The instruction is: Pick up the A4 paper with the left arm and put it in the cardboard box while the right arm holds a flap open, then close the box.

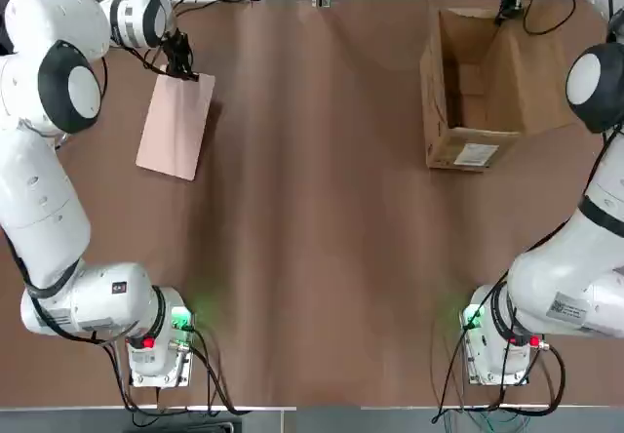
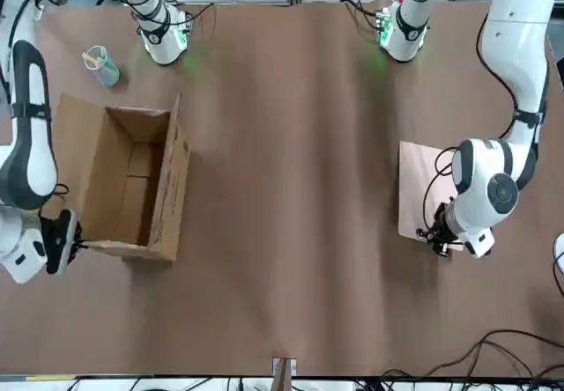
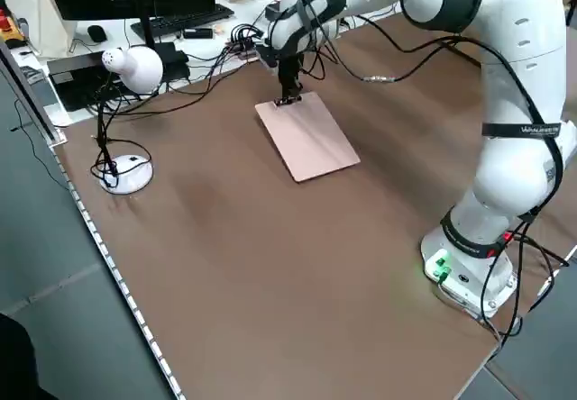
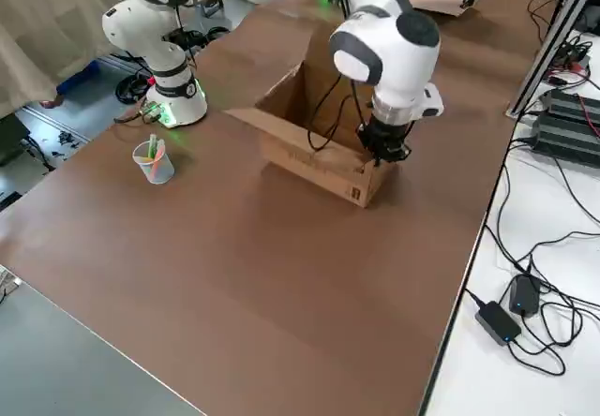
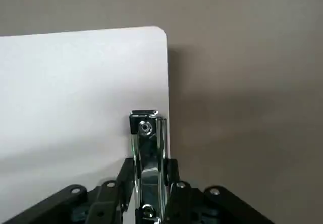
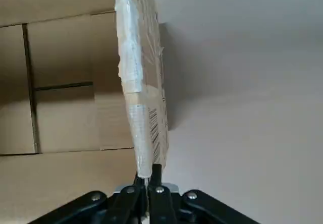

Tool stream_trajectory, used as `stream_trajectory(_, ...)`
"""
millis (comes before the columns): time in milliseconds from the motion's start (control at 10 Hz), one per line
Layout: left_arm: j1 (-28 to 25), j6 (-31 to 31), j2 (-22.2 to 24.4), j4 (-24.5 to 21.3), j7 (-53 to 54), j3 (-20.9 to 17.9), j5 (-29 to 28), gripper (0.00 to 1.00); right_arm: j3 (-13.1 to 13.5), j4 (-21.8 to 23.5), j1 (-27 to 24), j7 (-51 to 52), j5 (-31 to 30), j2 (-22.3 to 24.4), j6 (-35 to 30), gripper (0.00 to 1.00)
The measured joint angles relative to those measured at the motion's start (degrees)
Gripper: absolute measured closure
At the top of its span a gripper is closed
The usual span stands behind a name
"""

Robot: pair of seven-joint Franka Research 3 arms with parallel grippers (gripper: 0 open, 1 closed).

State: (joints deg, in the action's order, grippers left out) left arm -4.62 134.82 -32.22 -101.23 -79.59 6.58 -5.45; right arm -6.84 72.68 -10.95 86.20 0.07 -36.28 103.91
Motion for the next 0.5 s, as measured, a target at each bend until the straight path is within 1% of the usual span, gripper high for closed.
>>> stream_trajectory(200, 0.00, -2.47, 0.63, 1.02, 1.63, 0.00, 0.00, 0.70, -0.15, 1.75, 2.64, -3.22, 0.45, 1.81, -0.52, 0.95)
stream_trajectory(500, -0.02, -6.73, 0.69, 3.71, 3.43, 0.01, 0.00, 0.70, -0.29, 2.34, 7.92, -9.64, 3.25, 2.66, -1.38, 0.95)
